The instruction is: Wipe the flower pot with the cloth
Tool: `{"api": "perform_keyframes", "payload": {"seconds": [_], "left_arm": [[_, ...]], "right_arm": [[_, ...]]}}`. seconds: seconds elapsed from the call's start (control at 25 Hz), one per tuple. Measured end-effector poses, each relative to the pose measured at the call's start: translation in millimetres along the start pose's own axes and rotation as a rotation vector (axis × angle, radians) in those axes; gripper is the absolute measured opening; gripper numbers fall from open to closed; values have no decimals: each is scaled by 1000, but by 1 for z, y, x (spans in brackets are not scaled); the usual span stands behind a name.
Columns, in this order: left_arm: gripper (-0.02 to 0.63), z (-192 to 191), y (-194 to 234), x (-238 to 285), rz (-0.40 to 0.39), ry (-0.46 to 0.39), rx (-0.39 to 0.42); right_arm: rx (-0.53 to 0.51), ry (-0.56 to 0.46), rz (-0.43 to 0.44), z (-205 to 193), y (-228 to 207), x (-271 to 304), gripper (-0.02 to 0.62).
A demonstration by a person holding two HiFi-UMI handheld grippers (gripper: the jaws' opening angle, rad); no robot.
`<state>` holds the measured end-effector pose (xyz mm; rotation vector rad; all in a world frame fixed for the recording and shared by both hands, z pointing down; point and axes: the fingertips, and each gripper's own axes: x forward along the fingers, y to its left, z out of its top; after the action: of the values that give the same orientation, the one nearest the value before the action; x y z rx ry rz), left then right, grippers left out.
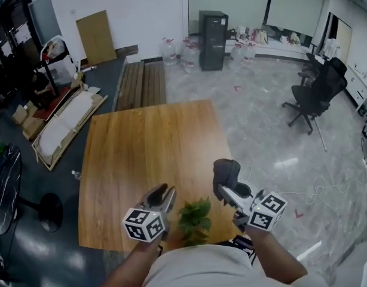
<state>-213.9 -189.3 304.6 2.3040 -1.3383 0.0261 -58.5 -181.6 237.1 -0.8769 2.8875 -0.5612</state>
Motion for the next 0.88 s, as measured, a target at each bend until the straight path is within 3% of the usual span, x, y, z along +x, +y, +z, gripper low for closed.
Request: {"api": "perform_keyframes", "payload": {"seconds": [0.24,0.36,0.48,0.88], "left_arm": [[106,89,-43,-38,-44,-151,110],[44,114,-57,-56,-43,-200,170],[6,123,-64,-68,-44,-229,216],[5,129,-81,-84,-85,-245,206]], "right_arm": [[-104,-102,62,55,45,-4,63],[-141,-127,84,68,63,-2,63],[-168,-138,98,75,75,1,61],[-228,-133,86,80,91,1,61]]}}
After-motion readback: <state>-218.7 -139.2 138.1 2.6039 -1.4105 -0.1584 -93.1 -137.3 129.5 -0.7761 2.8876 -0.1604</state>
